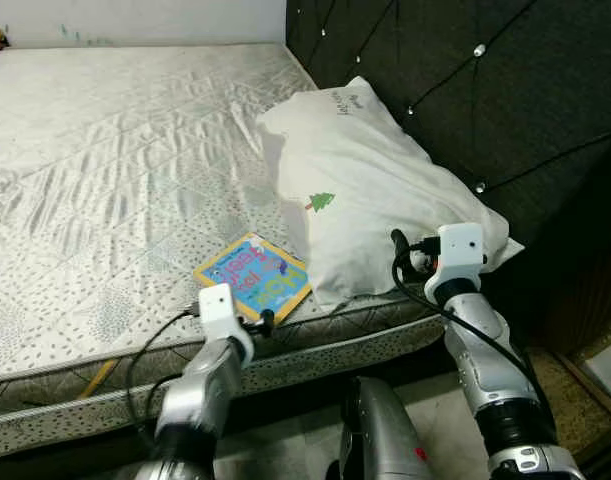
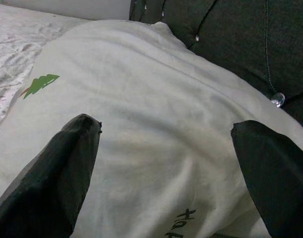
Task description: Clean up the room
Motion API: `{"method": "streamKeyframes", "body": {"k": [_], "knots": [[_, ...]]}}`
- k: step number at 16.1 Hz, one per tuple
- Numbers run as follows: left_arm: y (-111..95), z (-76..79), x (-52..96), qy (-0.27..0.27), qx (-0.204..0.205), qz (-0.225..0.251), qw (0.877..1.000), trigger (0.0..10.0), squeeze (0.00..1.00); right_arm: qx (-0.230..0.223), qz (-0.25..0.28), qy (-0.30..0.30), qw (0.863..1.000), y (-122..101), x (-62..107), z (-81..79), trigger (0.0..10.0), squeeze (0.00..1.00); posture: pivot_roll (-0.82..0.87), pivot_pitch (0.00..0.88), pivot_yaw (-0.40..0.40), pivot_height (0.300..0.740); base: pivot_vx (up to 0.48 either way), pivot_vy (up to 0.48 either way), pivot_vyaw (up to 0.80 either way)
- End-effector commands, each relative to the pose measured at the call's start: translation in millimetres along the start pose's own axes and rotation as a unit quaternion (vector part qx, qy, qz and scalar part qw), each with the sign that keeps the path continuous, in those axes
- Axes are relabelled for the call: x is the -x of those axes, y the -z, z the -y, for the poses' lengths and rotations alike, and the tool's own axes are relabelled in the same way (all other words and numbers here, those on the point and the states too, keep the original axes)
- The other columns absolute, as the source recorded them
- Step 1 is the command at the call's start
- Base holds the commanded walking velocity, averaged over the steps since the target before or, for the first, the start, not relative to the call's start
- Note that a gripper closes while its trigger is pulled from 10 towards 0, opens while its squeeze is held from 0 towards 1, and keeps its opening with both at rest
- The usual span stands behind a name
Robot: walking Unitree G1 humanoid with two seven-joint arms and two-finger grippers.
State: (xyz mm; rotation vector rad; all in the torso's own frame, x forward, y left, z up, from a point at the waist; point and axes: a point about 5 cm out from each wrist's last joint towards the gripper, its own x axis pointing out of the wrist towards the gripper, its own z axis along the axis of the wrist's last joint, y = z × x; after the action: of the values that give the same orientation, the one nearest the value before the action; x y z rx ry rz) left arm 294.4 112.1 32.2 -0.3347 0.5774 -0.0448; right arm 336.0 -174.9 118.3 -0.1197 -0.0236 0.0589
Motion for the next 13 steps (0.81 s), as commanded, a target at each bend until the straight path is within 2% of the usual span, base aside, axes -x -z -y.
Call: {"method": "streamKeyframes", "body": {"k": [1, 4, 5, 6, 7, 8, 11, 13], "knots": [[-3, 3.8, 6.8, 0.021, -0.03, 0.001, 0.999, 10.0, 1.0, -0.001, 0.006, 0.003, 1.0, -3, -2.8, 4.9, 10.0, 0.0, -0.09, 0.015, -0.066, 0.523, 0.0, 0.0, 0.0], [-8, 11.5, 18.4, 0.065, -0.067, -0.003, 0.996, 10.0, 1.0, -0.001, 0.008, 0.002, 1.0, -5, -5.3, 3.6, 10.0, 0.0, -0.08, 0.013, -0.067, 0.523, 0.0, 0.0, 0.0], [-9, 17.3, 23.2, 0.088, -0.082, -0.009, 0.993, 10.0, 0.77, -0.001, 0.009, 0.002, 1.0, -5, -5.8, 3.0, 10.0, 0.0, -0.08, 0.014, -0.065, 0.523, 0.0, 0.0, 0.0], [-11, 19.6, 27.5, 0.097, -0.092, -0.012, 0.991, 10.0, 0.64, -0.002, 0.01, 0.002, 1.0, -6, -5.9, 2.7, 10.0, 0.0, -0.08, 0.018, -0.063, 0.523, 0.0, 0.0, 0.0], [-11, 19.1, 29.8, 0.098, -0.087, -0.014, 0.991, 10.0, 0.43, -0.002, 0.01, 0.003, 1.0, -5, -5.6, 3.1, 10.0, 0.0, -0.08, 0.02, -0.06, 0.523, 0.0, 0.0, 0.0], [-12, 14.4, 37.2, 0.097, -0.072, -0.022, 0.992, 10.0, 0.0, -0.002, 0.007, 0.009, 1.0, -3, -4.0, 6.0, 10.0, 0.0, -0.07, 0.024, -0.057, 0.523, 0.0, 0.0, 0.0], [-7, 0.6, 35.2, 0.083, -0.064, -0.038, 0.994, 10.0, 0.0, -0.004, 0.005, 0.012, 1.0, -1, -3.4, 5.9, 10.0, 0.0, -0.07, 0.028, -0.057, 0.523, 0.0, 0.0, 0.0], [-6, -2.7, 30.4, 0.082, -0.056, -0.047, 0.994, 10.0, 0.0, -0.005, 0.007, 0.01, 1.0, -2, -4.7, 3.9, 10.0, 0.0, -0.08, 0.027, -0.056, 0.523, 0.0, 0.0, 0.0]]}}
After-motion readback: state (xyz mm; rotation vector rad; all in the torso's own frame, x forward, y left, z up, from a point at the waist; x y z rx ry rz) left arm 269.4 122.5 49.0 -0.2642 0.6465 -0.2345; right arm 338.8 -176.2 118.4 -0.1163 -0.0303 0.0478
